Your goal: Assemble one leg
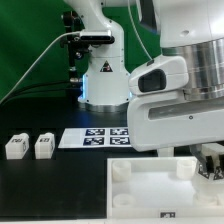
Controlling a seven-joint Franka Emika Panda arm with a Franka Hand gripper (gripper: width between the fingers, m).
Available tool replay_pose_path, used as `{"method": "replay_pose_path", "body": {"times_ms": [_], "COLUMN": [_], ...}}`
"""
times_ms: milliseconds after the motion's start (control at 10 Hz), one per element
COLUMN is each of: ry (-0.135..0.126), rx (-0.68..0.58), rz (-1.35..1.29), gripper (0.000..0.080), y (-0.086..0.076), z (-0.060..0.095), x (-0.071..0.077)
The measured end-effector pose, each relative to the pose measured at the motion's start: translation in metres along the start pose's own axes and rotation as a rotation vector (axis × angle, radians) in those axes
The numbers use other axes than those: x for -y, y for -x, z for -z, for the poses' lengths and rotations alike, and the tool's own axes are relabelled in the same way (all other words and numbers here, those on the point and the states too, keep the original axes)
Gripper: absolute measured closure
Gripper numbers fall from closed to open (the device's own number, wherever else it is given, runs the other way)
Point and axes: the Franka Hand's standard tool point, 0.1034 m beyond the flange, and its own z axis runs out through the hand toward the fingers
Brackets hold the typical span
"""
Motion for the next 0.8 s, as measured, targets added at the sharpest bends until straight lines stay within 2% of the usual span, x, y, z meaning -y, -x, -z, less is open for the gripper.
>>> {"method": "replay_pose_path", "body": {"times_ms": [100,300,700,800], "ry": [-0.009,-0.039,-0.038,-0.038], "rx": [0.002,0.014,0.014,0.014], "rz": [-0.109,-0.355,-0.355,-0.348], "gripper": [0.0778,0.0795,0.0797,0.0703], "y": [0.0004,-0.0013,-0.0008,-0.0008], "z": [-0.0002,-0.0022,-0.0025,-0.0024], "x": [0.0012,0.0006,0.0012,0.0012]}}
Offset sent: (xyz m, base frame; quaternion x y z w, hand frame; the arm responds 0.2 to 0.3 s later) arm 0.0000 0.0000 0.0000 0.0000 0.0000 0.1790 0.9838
